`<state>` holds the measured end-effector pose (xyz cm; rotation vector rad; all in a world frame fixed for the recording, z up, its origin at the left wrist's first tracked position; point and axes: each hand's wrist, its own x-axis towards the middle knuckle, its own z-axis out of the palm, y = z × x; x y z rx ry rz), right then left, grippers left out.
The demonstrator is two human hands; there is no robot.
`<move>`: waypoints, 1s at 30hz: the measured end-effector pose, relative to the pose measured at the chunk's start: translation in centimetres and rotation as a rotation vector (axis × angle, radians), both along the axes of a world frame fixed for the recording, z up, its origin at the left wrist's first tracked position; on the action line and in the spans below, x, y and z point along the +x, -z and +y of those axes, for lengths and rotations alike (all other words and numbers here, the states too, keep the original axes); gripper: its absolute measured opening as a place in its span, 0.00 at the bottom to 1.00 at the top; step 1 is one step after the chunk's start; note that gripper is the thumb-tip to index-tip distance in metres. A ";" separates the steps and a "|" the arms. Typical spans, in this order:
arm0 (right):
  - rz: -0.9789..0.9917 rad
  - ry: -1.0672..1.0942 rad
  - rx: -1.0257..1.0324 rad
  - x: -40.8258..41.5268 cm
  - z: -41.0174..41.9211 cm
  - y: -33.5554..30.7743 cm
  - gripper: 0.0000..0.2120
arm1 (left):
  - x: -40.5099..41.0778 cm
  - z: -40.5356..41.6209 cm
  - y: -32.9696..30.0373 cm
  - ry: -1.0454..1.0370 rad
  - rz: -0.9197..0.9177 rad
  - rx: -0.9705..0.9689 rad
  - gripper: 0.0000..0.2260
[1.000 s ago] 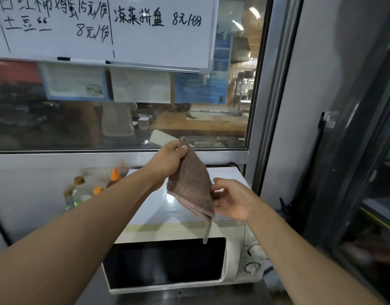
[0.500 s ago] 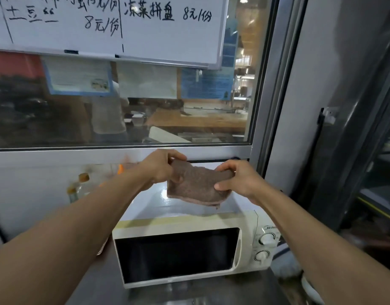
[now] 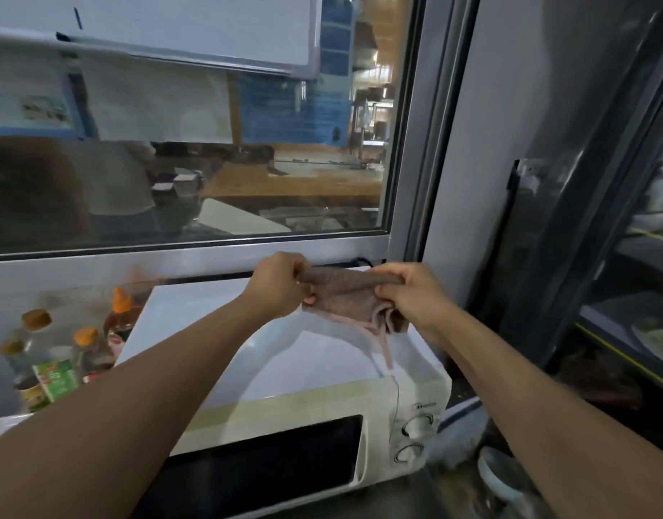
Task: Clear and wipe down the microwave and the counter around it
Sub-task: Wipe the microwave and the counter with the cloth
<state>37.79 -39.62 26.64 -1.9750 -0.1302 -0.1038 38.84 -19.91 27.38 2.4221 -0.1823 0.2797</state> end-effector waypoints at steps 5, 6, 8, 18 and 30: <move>-0.578 0.213 -0.542 5.3 -2.3 -0.5 0.15 | 6.1 -3.4 0.1 0.101 0.009 -0.078 0.20; -0.625 0.210 -0.709 5.8 -2.4 0.1 0.15 | 6.9 -3.6 0.6 0.119 0.039 -0.055 0.23; -0.508 0.048 -0.969 6.4 -2.3 2.3 0.12 | 8.2 -3.6 2.0 0.125 0.103 0.049 0.26; -0.243 -0.317 -0.961 10.2 -2.5 8.8 0.23 | 11.5 -1.3 7.2 -0.024 0.224 0.460 0.21; 0.005 -0.067 -0.767 21.3 -1.7 10.0 0.22 | 15.4 1.2 9.9 -0.077 0.100 0.583 0.18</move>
